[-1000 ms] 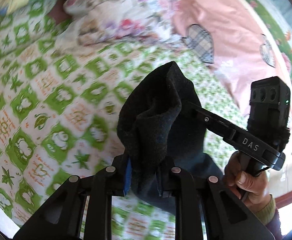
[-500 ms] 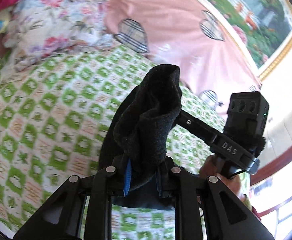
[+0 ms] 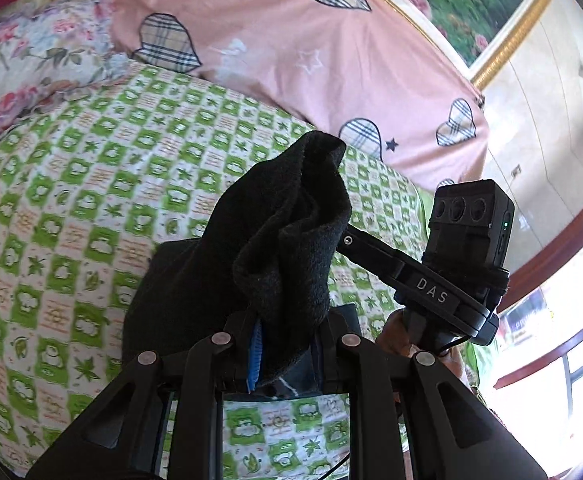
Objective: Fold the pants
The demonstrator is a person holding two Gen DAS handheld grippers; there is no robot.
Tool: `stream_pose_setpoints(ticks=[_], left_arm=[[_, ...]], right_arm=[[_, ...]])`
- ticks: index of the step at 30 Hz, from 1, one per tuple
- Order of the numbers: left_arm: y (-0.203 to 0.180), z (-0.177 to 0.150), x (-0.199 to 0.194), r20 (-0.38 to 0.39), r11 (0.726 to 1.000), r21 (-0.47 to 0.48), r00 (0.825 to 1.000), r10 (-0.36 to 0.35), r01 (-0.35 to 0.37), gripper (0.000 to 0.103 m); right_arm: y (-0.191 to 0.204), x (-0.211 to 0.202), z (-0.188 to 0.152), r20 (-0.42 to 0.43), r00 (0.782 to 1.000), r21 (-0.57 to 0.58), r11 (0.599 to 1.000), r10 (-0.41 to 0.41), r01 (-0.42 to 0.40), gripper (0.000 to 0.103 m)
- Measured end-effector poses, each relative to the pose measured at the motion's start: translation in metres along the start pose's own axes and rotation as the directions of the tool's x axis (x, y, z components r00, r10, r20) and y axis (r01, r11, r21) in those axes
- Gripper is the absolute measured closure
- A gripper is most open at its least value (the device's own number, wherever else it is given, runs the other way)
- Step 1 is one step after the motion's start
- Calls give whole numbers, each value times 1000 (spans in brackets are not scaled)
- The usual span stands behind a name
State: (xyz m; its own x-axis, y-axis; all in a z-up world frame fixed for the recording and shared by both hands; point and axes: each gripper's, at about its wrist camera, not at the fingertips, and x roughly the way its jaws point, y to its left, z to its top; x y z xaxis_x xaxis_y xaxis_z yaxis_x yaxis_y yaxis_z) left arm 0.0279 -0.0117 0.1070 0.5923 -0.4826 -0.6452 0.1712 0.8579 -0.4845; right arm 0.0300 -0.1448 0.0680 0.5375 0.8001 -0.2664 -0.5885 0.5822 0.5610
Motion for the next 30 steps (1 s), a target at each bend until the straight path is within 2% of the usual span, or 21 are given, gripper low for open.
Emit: stream_pose_setpoints(ticks=[8,22,26,30], left_arm=[[-40,-14,38,-68,996,87,998,6,0,84],[-75,-45,96,-153,978,206,987,58,-25,84],[-80,-55,109,-172,969,245,983,68,-24,83],[-81,-66,125,-218,965,263,973,76,-17,77]], right_arm=[[-33,-41,-22,53,998,79,996,-36,31,83],[-76,-76,-62,59,991,181,978,-117,104,83],[-80,-85,-71,41,985,198,967,-169,158,83],[-87,-97,-83,26,970,233,945,-243,231,83]])
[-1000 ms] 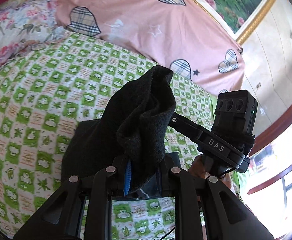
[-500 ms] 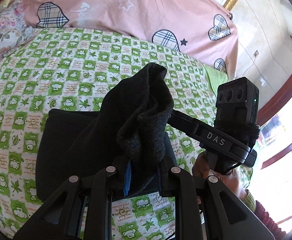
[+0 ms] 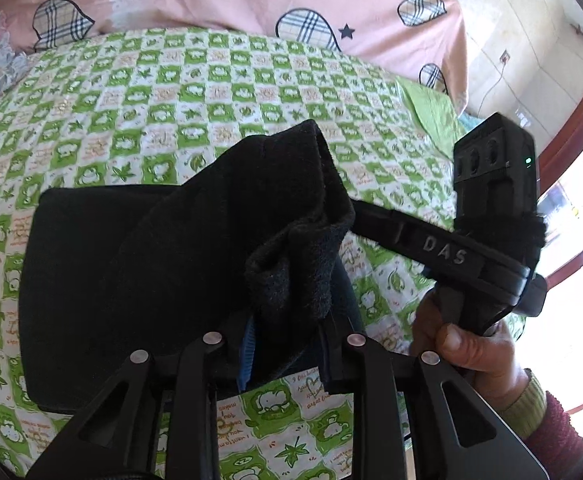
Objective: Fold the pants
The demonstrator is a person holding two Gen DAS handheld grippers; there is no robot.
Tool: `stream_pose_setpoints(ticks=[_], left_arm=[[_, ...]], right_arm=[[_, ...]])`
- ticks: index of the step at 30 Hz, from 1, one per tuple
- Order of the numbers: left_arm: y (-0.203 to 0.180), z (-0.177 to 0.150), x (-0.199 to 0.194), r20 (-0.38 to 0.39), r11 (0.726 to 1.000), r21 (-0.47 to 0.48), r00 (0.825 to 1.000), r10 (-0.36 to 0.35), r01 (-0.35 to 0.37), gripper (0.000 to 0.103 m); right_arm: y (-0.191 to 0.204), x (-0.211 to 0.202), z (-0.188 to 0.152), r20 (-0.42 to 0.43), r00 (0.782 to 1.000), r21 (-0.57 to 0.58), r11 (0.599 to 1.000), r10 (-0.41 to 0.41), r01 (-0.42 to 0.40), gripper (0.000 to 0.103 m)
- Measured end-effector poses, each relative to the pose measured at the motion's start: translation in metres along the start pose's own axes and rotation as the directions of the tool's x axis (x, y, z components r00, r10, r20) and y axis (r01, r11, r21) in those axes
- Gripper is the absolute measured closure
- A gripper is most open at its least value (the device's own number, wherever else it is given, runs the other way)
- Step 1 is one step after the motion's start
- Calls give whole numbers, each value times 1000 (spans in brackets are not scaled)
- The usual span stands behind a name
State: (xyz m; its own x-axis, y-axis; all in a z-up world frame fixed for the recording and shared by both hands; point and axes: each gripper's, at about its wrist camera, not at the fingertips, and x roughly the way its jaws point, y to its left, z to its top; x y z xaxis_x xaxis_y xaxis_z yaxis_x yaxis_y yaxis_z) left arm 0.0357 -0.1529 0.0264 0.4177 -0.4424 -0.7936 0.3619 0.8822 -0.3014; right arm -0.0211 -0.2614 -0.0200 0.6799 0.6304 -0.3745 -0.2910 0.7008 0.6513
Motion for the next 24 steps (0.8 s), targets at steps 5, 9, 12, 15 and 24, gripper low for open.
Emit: stream_pose_setpoints(ticks=[5,9,12,15,24], left_arm=[[-5,-6,7,-19,999,33,999,-35,35,65],[-9,-10,10,-42,996,38,996,-79,81,60],[-11,-11,8,-45,995,37,995,-93,94,58],[-10,-13,-1,-38,993,31,992,-117,118,55],[11,-16,-40,28,995,-8,995,-98,98,44]], right_arm=[[-18,-26,-13,58,997,85,995,-50,45,83],[-18,-41,-19,99,992,125,990,-78,65,75],[-13,-49,-22,130,985,136,986,-110,92,41],[-4,-56,-25,156,978,135,984,-136,115,36],[29,-54,-25,158,953,112,964,-258,242,24]])
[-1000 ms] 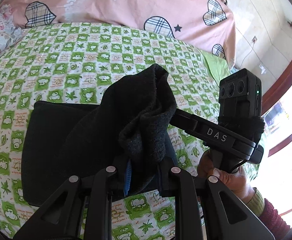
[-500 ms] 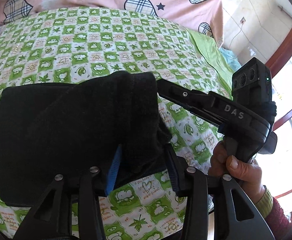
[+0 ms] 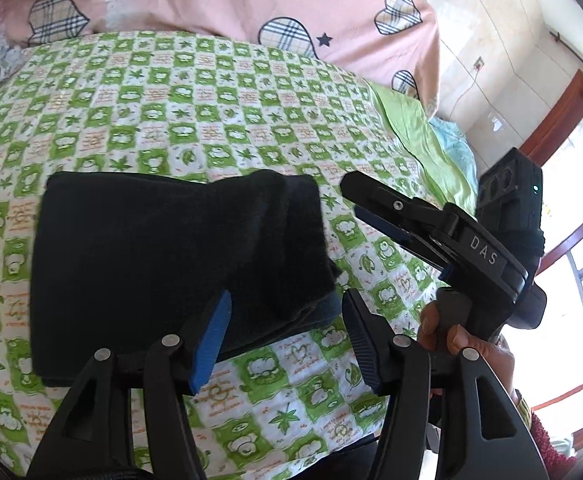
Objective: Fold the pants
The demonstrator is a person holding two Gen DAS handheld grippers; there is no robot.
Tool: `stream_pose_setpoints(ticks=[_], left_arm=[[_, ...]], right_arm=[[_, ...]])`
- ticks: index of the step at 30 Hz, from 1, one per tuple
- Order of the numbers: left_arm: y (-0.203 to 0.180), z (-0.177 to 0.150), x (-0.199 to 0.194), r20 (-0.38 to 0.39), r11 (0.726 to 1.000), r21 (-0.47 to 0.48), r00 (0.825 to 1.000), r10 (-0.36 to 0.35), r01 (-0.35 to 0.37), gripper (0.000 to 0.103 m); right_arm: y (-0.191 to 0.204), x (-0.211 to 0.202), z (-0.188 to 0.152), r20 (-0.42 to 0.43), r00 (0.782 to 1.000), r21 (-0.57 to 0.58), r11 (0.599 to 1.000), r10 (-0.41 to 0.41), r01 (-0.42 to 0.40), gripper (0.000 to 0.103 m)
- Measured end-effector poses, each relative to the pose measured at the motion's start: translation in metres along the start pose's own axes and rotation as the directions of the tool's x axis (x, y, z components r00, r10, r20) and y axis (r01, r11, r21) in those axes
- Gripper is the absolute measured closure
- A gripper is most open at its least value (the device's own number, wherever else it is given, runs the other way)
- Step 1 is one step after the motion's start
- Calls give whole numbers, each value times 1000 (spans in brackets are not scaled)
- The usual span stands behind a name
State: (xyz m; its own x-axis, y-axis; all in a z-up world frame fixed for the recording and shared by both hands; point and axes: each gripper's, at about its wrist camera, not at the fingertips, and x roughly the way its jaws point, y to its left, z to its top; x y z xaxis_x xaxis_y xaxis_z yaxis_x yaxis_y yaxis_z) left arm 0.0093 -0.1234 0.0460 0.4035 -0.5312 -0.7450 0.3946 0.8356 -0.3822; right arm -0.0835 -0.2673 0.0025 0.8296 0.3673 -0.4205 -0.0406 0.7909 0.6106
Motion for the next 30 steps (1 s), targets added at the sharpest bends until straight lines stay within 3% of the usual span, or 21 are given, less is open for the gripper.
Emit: stream_pose_setpoints(ticks=[10,17,30], left_arm=[[45,-1,-35,49,991,-125,997,52,-46,40],[79,-2,-52,82,974,-207,991,107,-88,36],[135,-6,-55,68,932,-343,987,147,-115,35]], right_arm=[[41,3,-5,23,989,-87,985,-148,150,10],[49,12,-8,15,969,-74,966,-248,248,7],[36,34,-26,-67,964,-27,967,-256,254,7]])
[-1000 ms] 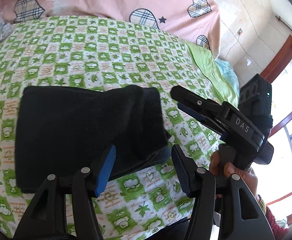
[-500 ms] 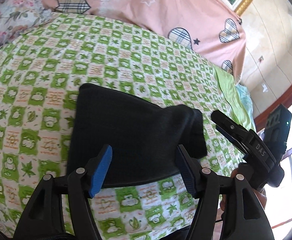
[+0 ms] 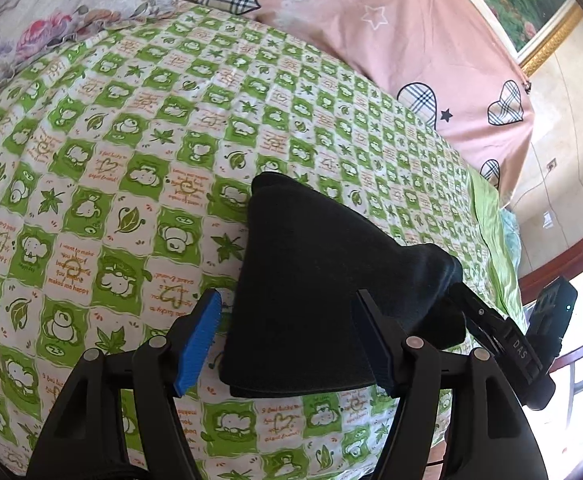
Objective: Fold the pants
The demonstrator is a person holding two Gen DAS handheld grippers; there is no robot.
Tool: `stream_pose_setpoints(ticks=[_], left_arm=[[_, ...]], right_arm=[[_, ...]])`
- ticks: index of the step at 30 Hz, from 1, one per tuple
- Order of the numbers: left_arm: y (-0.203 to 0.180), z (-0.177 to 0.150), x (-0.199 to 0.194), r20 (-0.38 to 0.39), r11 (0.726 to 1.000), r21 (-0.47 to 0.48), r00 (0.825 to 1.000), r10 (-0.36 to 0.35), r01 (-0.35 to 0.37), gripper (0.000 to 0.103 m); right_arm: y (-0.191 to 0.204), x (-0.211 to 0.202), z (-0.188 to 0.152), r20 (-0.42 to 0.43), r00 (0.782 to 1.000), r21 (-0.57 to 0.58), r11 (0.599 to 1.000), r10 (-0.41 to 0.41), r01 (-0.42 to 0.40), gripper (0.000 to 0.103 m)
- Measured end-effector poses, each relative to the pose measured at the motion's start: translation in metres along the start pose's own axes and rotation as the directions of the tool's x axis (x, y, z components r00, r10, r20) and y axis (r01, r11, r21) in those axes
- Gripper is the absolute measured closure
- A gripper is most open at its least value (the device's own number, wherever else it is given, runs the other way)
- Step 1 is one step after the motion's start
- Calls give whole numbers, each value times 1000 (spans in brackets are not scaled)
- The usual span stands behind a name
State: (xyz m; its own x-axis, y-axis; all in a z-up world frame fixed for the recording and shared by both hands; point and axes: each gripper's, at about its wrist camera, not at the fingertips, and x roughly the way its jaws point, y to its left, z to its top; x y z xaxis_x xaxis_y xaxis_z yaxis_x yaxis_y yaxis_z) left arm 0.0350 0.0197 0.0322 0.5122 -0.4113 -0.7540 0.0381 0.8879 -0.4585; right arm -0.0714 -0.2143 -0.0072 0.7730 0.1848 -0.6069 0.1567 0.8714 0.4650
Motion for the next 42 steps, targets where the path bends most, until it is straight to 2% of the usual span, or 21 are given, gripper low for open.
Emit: stream_pose_setpoints(ticks=[8,15,18,21,24,26,27,30,35,40,42], left_arm=[[7,3,13,-21,1000,-15,1000,17,-17,35],[5,11,23,-28,1000,-4,999,30,-30,34],[2,16,30,-28,999,12,998,47,-47,33],[0,20,40,-39,998,16,998,57,-56,33],[0,20,47,-49,998,16,997,57,-57,30],[-1,20,50,-51,998,18,997,58,-57,28],[-2,20,51,-52,998,22,997,60,-59,28],[-2,19,53,-55,998,25,997,63,-61,28],[-5,21,60,-68,998,40,996,57,-54,23],[-10,29,73,-60,994,63,994,94,-90,23],[-7,34,81,-80,994,50,992,99,-96,26]], right_arm=[[-6,15,-5,-52,998,53,998,39,-36,7],[-3,5,3,1,999,41,998,40,-40,7],[-4,14,4,-36,999,47,999,1,1,7],[-7,24,2,-67,998,52,999,-3,6,7],[-5,28,-2,-68,993,-16,995,-100,99,7],[-6,29,-5,-71,989,-50,991,-131,127,13],[-7,30,-7,-81,989,-59,991,-123,118,18],[-16,33,-10,-98,992,-53,996,-83,78,24],[-50,33,-16,-122,992,60,998,25,-18,32],[-48,30,-20,-126,990,45,998,59,-54,44],[-49,32,-19,-126,989,50,997,71,-65,44]])
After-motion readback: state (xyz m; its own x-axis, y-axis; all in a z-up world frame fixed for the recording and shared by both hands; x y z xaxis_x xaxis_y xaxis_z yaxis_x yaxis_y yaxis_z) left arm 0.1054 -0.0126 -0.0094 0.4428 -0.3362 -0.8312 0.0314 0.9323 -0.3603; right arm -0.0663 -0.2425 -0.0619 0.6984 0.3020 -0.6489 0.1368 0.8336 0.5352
